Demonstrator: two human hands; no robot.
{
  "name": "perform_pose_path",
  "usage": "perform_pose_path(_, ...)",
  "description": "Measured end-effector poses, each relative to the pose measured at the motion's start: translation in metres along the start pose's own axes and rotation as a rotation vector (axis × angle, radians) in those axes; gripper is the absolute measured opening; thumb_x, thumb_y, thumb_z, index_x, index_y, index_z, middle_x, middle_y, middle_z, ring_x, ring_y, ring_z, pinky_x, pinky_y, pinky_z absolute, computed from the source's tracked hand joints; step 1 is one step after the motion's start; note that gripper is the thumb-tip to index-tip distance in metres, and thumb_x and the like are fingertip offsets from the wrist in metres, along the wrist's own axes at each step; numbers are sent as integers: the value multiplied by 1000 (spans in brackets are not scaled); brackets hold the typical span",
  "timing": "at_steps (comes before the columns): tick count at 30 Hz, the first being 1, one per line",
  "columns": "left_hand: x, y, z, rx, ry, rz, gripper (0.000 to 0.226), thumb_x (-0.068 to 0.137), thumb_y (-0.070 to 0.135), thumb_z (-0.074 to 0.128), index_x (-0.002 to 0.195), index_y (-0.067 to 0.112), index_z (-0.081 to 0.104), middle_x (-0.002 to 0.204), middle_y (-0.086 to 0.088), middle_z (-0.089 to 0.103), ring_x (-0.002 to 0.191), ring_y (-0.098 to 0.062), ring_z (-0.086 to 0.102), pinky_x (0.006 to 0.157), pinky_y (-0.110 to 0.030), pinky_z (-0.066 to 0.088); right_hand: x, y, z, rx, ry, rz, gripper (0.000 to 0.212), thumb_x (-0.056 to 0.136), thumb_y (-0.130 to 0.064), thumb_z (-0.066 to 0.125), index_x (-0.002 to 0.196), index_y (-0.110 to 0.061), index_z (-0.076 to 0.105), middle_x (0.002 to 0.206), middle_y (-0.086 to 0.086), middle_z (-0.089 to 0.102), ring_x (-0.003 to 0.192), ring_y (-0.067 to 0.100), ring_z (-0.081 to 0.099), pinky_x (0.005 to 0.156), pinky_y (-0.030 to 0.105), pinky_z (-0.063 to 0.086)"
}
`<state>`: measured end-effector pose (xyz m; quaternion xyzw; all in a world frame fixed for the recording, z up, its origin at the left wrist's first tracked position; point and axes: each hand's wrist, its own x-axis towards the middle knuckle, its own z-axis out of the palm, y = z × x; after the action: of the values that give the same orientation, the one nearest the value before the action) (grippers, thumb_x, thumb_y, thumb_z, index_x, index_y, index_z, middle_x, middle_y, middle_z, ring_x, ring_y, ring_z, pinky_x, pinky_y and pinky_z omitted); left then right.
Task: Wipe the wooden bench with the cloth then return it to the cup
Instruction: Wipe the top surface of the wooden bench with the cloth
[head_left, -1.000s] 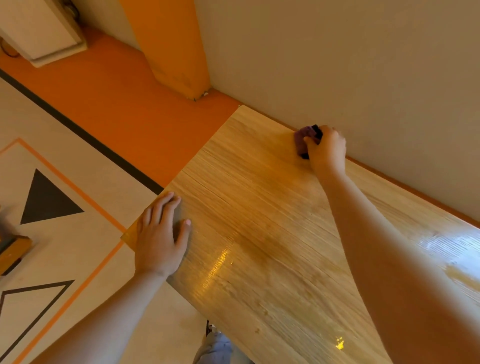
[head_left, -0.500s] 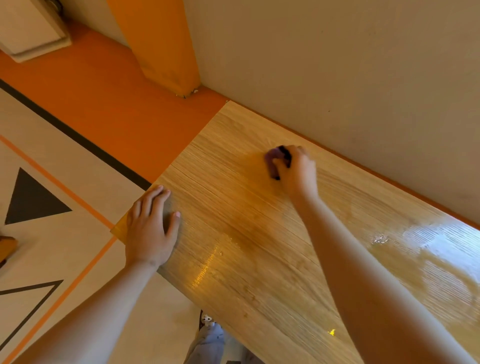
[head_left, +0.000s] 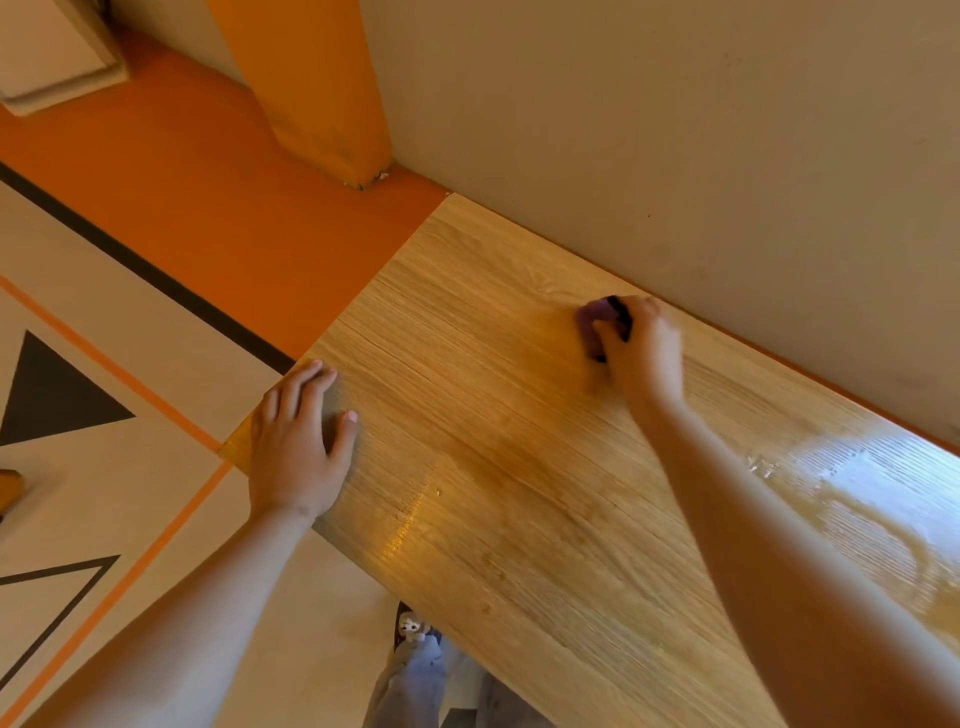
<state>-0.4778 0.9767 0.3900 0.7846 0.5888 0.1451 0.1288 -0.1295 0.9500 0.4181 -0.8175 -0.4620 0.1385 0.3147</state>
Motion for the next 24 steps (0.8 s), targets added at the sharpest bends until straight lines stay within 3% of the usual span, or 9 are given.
perform_pose_path(7, -1, 1, -1, 2, 4, 8, 53, 91, 45, 39, 136, 17, 49, 146, 0, 41, 131, -24, 36, 105, -44, 32, -69, -56, 47, 34, -314, -343, 22, 88, -12, 59, 109, -9, 65, 105, 8, 59, 104, 24, 50, 86, 32, 43)
perform_pose_path(9, 0, 1, 0, 3, 5, 2, 52, 92, 44, 40, 136, 17, 49, 146, 0, 41, 132, -24, 36, 106, -44, 32, -58, -43, 35, 2, -306, -323, 22, 89, -14, 59, 110, -9, 65, 106, 7, 60, 104, 24, 50, 85, 31, 43)
perform_pose_path(15, 0, -1, 1, 9, 6, 6, 52, 92, 43, 40, 135, 16, 48, 145, -1, 42, 132, -24, 36, 107, -43, 31, -16, -6, 5, -38, -61, 1, 22, 91, -20, 59, 110, -11, 62, 107, 6, 57, 102, 26, 54, 84, 36, 48)
perform_pose_path(21, 0, -2, 0, -16, 4, 16, 51, 93, 43, 42, 136, 16, 48, 147, 0, 40, 133, -24, 34, 107, -44, 30, -105, -78, 61, 53, -280, -252, 22, 89, -22, 56, 105, -11, 66, 105, 6, 60, 102, 23, 51, 84, 35, 48)
perform_pose_path(24, 0, -2, 1, 3, 20, 19, 52, 92, 43, 41, 135, 15, 48, 146, -3, 42, 133, -26, 35, 107, -45, 30, -152, -104, 69, 72, -351, -360, 41, 87, -36, 41, 99, -6, 67, 98, 8, 62, 94, 23, 52, 78, 32, 48)
